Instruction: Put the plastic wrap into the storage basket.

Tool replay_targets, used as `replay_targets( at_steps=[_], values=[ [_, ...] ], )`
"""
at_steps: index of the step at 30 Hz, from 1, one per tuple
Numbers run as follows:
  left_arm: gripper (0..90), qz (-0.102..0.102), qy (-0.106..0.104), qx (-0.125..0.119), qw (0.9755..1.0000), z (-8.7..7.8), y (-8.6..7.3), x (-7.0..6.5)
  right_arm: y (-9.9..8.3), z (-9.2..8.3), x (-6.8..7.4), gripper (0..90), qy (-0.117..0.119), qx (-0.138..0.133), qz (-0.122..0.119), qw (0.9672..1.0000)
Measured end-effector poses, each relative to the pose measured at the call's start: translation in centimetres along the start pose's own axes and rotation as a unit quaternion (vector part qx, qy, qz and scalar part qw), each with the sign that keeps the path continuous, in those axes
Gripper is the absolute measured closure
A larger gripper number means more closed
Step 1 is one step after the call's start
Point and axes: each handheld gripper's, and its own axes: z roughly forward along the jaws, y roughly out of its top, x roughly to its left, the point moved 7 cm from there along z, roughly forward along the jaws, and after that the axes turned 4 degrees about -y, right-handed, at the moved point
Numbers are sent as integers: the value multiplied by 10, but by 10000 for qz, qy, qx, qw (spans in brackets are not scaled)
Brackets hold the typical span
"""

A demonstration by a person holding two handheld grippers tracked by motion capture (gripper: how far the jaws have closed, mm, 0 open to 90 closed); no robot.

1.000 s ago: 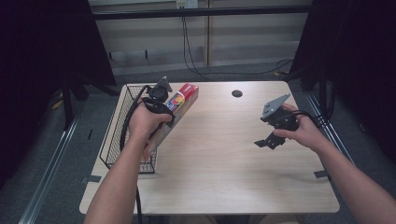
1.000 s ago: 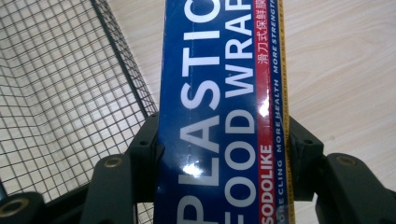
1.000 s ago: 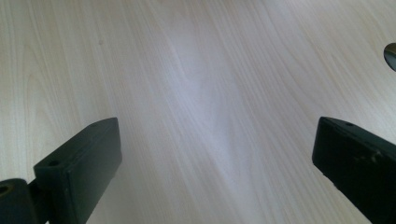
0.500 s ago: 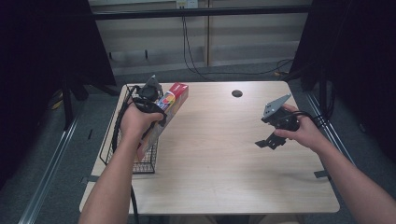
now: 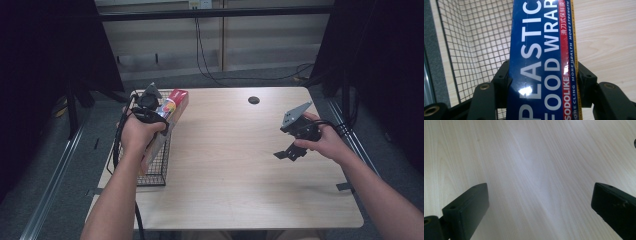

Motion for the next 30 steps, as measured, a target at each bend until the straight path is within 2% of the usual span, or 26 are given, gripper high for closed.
replay_targets(
  at_steps=[10,15,21,30],
  values=[
    [438,-313,125,-66,9994,-3,-7,16,-2,0,0,13,-36,-7,12,10000],
    [438,-441,176,-139,9988,-2,-9,19,-2,1,1,13,-40,-14,37,10000],
    [438,-448,199,-168,9987,-2,-11,23,-3,2,2,13,-18,-41,29,10000],
    [438,-634,233,-186,9975,2,-18,29,-10,3,5,13,-32,-24,104,9999]
  ],
)
